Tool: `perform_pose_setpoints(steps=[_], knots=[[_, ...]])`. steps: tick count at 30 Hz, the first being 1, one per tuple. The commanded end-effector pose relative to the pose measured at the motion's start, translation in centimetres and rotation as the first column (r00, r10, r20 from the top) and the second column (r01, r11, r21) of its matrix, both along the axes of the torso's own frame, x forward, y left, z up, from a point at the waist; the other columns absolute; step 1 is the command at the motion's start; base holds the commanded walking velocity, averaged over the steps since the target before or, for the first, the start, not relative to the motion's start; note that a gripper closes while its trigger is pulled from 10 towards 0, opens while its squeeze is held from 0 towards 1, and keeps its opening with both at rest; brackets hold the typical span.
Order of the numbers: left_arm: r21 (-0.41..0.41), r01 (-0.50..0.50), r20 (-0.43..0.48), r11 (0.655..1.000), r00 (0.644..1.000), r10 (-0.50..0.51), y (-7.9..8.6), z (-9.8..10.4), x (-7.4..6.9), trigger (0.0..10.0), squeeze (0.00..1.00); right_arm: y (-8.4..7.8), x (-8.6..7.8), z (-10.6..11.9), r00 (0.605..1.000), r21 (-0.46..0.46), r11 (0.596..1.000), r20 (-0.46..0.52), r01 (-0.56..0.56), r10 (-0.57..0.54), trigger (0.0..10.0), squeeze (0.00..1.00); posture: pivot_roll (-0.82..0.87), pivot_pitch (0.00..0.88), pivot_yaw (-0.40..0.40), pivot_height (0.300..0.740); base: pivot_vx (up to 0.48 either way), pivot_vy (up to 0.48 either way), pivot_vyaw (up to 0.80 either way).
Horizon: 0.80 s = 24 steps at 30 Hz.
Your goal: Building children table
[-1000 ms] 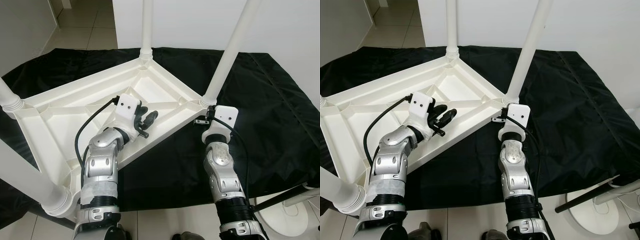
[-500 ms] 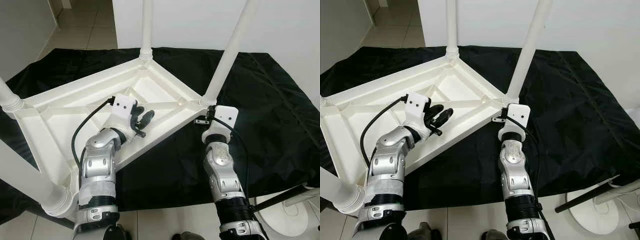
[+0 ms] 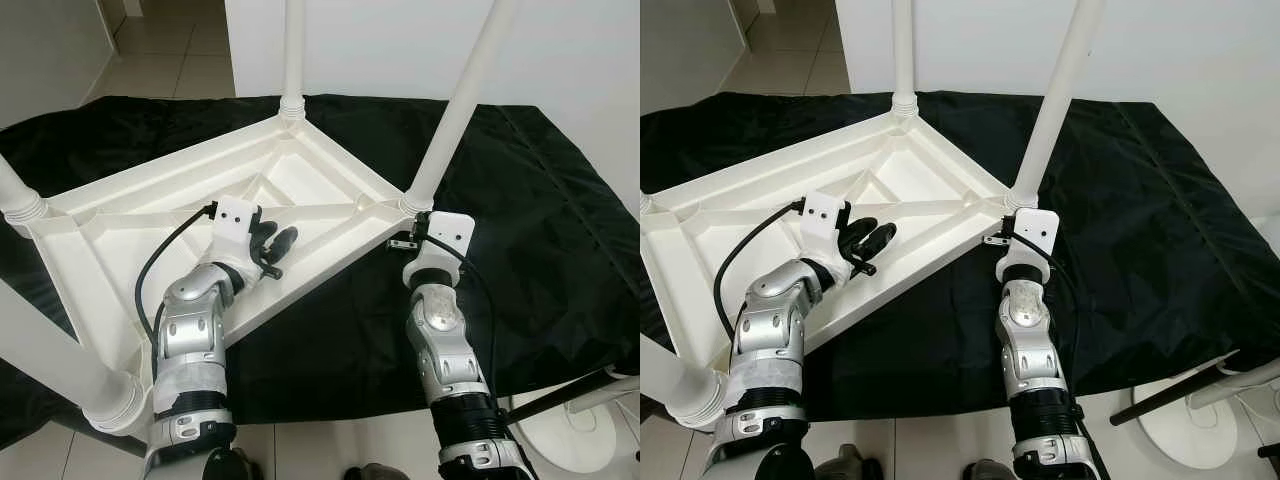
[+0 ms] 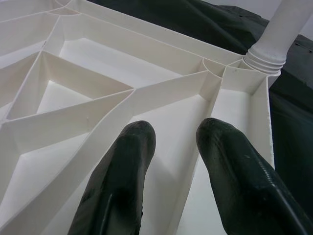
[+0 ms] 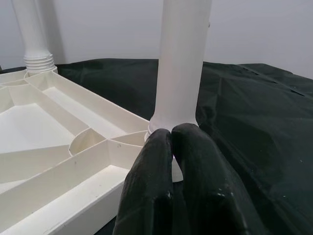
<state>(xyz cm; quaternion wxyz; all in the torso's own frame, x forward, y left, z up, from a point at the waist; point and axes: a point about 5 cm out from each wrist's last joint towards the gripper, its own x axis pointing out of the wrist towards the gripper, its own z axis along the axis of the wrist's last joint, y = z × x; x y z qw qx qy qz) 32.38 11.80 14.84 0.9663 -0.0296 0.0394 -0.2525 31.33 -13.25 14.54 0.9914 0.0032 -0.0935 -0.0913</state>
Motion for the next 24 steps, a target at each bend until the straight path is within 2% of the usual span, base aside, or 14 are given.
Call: perform_pose_setpoints(steps=[1, 2, 7, 8, 11, 14, 17, 18, 19, 20, 21, 22, 23, 24], knots=[[-0.126, -0.298, 0.014, 0.946, 0.953, 0.302, -4.4, 2.5, 0.9, 10.0, 0.0, 0.0, 0.1, 0.2, 1.0, -0.005, 1.0, 0.012, 0.001, -0.001, 10.0, 0.0, -0.09, 0.013, -0.002, 0.74, 0.0, 0.0, 0.0], [-0.126, -0.298, 0.014, 0.946, 0.953, 0.302, -4.4, 2.5, 0.9, 10.0, 0.0, 0.0, 0.1, 0.2, 1.0, -0.005, 1.0, 0.012, 0.001, -0.001, 10.0, 0.0, -0.09, 0.013, -0.002, 0.74, 0.0, 0.0, 0.0], [-0.115, -0.056, 0.118, 0.992, 0.991, 0.07, -5.9, 3.6, 0.1, 10.0, 0.0, -0.1, 0.2, 0.2, 1.0, -0.012, 1.0, 0.012, -0.001, 0.001, 10.0, 0.0, -0.08, 0.014, -0.008, 0.74, 0.0, 0.0, 0.0], [-0.1, 0.031, 0.164, 0.995, 0.986, -0.014, -6.4, 4.1, -0.4, 10.0, 0.0, -0.2, 0.2, 0.1, 1.0, -0.016, 1.0, 0.011, -0.002, 0.003, 10.0, 0.0, -0.08, 0.014, -0.008, 0.74, 0.0, 0.0, 0.0], [-0.074, 0.112, 0.193, 0.991, 0.977, -0.096, -6.9, 4.4, -0.9, 10.0, 0.0, -0.3, 0.2, 0.1, 1.0, -0.022, 1.0, 0.011, -0.004, 0.004, 10.0, 0.0, -0.08, 0.014, -0.01, 0.74, 0.0, 0.0, 0.0], [0.028, 0.243, 0.195, 0.97, 0.95, -0.244, -7.5, 4.0, -1.8, 10.0, 0.0, -1.0, 0.3, 0.3, 1.0, -0.039, 0.999, 0.015, 0.001, 0.0, 10.0, 0.0, -0.08, 0.015, -0.005, 0.74, 0.0, 0.0, 0.0], [0.037, 0.203, 0.176, 0.978, 0.962, -0.207, -7.4, 3.6, -1.6, 10.0, 0.0, -1.2, 0.3, 0.3, 1.0, -0.041, 0.999, 0.016, 0.006, -0.006, 10.0, 0.0, -0.08, 0.015, -0.005, 0.74, 0.0, 0.0, 0.0], [0.036, 0.15, 0.153, 0.988, 0.976, -0.154, -7.2, 3.4, -1.2, 10.0, 0.0, -1.3, 0.4, 0.3, 1.0, -0.043, 0.999, 0.016, 0.012, -0.011, 10.0, 0.0, -0.08, 0.015, -0.005, 0.74, 0.0, 0.0, 0.0], [0.022, 0.009, 0.12, 1.0, 0.993, -0.012, -6.7, 3.1, -0.5, 10.0, 0.0, -1.4, 0.3, 0.3, 1.0, -0.041, 0.999, 0.016, 0.018, -0.018, 10.0, 0.0, -0.09, 0.016, -0.003, 0.74, 0.0, 0.0, 0.0], [0.022, 0.009, 0.12, 1.0, 0.993, -0.012, -6.7, 3.1, -0.5, 10.0, 0.0, -1.4, 0.3, 0.3, 1.0, -0.041, 0.999, 0.016, 0.018, -0.018, 10.0, 0.0, -0.09, 0.016, -0.003, 0.74, 0.0, 0.0, 0.0], [0.016, -0.088, 0.098, 0.996, 0.991, 0.086, -6.3, 2.8, -0.1, 10.0, 0.0, -1.4, 0.3, 0.3, 1.0, -0.04, 0.999, 0.016, 0.023, -0.022, 10.0, 0.0, -0.09, 0.016, -0.003, 0.74, 0.0, 0.0, 0.0], [0.016, -0.088, 0.098, 0.996, 0.991, 0.086, -6.3, 2.8, -0.1, 10.0, 0.0, -1.4, 0.3, 0.3, 1.0, -0.04, 0.999, 0.016, 0.023, -0.022, 10.0, 0.0, -0.09, 0.016, -0.003, 0.74, 0.0, 0.0, 0.0], [-0.016, -0.231, 0.054, 0.973, 0.971, 0.231, -5.7, 2.6, 0.5, 10.0, 0.0, -1.3, 0.2, 0.3, 1.0, -0.038, 0.999, 0.016, 0.024, -0.023, 10.0, 0.0, -0.09, 0.018, -0.004, 0.74, 0.0, 0.0, 0.0], [-0.016, -0.231, 0.054, 0.973, 0.971, 0.231, -5.7, 2.6, 0.5, 10.0, 0.0, -1.3, 0.2, 0.3, 1.0, -0.038, 0.999, 0.016, 0.024, -0.023, 10.0, 0.0, -0.09, 0.018, -0.004, 0.74, 0.0, 0.0, 0.0]])
